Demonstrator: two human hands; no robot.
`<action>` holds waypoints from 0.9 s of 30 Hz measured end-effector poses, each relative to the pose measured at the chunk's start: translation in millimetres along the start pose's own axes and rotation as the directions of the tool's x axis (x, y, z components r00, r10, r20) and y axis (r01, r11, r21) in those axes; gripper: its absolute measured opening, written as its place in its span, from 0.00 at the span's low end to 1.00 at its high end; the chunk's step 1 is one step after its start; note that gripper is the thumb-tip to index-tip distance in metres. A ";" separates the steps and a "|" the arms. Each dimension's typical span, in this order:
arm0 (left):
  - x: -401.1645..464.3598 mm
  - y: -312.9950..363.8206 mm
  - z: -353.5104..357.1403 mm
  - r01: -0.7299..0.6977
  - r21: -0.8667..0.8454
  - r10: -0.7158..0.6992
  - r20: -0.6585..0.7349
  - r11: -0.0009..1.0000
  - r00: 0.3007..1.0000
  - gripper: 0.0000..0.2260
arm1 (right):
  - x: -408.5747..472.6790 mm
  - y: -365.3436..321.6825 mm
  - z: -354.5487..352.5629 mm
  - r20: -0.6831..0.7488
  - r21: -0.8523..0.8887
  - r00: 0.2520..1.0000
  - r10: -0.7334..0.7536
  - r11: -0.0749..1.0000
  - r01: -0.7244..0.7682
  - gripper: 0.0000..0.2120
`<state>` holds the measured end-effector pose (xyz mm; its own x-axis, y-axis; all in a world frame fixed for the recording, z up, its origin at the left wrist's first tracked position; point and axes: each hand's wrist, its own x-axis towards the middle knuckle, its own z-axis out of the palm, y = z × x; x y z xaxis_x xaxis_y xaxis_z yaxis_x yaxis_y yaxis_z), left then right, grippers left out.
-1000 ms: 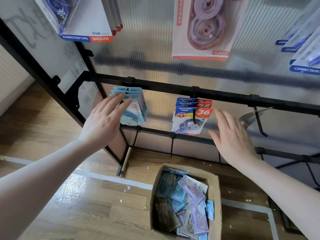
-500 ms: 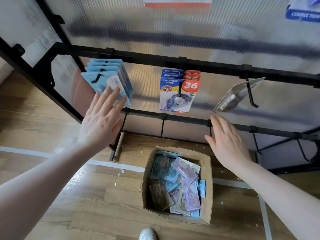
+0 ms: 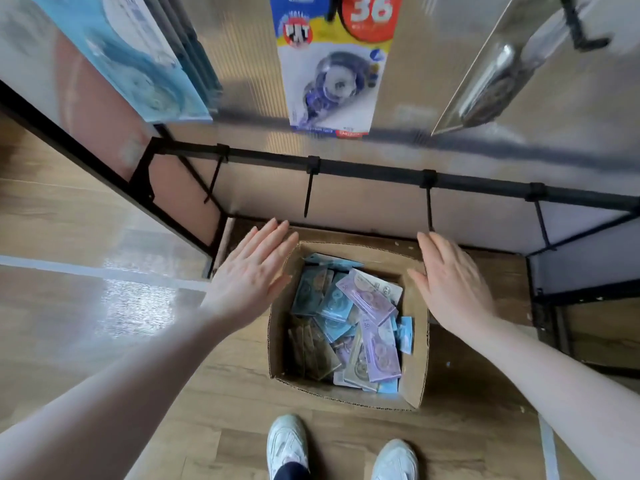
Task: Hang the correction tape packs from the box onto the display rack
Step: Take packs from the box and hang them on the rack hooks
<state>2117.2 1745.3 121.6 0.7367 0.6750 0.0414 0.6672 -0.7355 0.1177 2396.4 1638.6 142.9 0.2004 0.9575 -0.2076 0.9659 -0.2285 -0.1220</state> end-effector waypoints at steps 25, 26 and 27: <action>55.7 -1.4 347.4 0.314 -0.016 -0.267 0.485 0.949 0.833 0.30 | 72.5 80.8 247.7 -0.246 -0.148 0.957 -0.156 0.981 0.122 0.19; 55.8 -1.8 349.3 0.333 -0.033 -0.270 0.513 0.942 0.815 0.30 | 72.1 80.4 247.4 -0.241 -0.154 0.957 -0.162 0.980 0.127 0.19; 55.4 -1.8 350.8 0.357 -0.050 -0.276 0.537 0.933 0.797 0.30 | 72.6 79.6 247.4 -0.236 -0.159 0.957 -0.170 0.978 0.134 0.18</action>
<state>2195.4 1763.3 -224.4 0.4615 0.7093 -0.5328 0.8801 -0.4417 0.1743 2447.2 1646.3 -122.0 0.0666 0.9965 0.0510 0.9977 -0.0671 0.0075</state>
